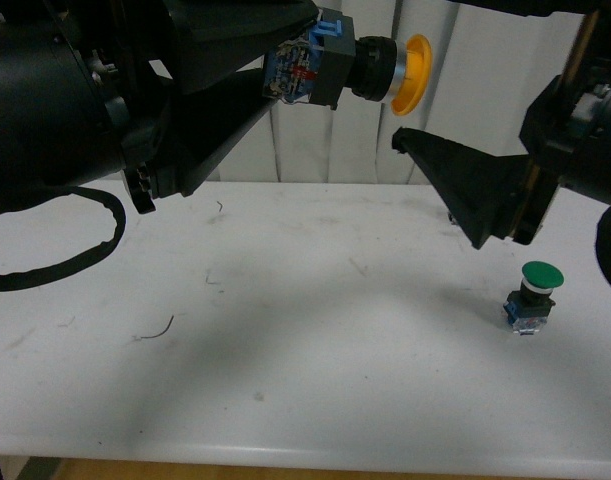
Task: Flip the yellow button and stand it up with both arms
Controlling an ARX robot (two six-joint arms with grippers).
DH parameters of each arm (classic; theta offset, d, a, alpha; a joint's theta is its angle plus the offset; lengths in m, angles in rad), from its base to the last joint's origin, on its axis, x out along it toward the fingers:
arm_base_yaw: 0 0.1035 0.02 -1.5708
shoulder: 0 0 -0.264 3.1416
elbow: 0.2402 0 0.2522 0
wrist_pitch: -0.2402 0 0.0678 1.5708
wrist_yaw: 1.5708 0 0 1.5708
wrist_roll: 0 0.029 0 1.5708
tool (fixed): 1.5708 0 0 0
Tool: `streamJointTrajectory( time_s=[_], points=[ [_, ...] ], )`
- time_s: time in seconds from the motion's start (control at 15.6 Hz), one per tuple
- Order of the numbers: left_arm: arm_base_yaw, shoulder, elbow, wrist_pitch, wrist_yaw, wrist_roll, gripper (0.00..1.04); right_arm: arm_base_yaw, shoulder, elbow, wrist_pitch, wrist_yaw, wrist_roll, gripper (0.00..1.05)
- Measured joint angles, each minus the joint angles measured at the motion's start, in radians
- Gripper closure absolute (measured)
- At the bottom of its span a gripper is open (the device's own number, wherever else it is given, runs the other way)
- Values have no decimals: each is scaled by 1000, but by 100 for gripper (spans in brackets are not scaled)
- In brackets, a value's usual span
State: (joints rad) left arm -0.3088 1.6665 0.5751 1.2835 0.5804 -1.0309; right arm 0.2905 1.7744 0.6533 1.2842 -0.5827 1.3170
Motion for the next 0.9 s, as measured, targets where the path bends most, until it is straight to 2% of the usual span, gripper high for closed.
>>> streamJointTrajectory(
  time_s=[0.13,0.45,0.51,0.58,0.64,0.7,0.9],
  points=[
    [0,0,0,0,0,6,69,53,0,10,1,5,-1,6],
    [0,0,0,0,0,10,69,80,0,13,1,7,-4,6],
    [1,0,-3,0,-1,11,69,80,0,13,1,11,-5,20],
    [1,0,-7,5,-2,10,69,55,0,17,-2,16,-3,53],
    [1,0,-7,8,5,0,69,48,0,22,-4,19,4,62],
    [0,0,-6,6,1,-9,70,43,3,27,3,19,24,69],
    [0,0,-6,5,3,-11,70,43,3,28,3,18,28,70]
  ],
)
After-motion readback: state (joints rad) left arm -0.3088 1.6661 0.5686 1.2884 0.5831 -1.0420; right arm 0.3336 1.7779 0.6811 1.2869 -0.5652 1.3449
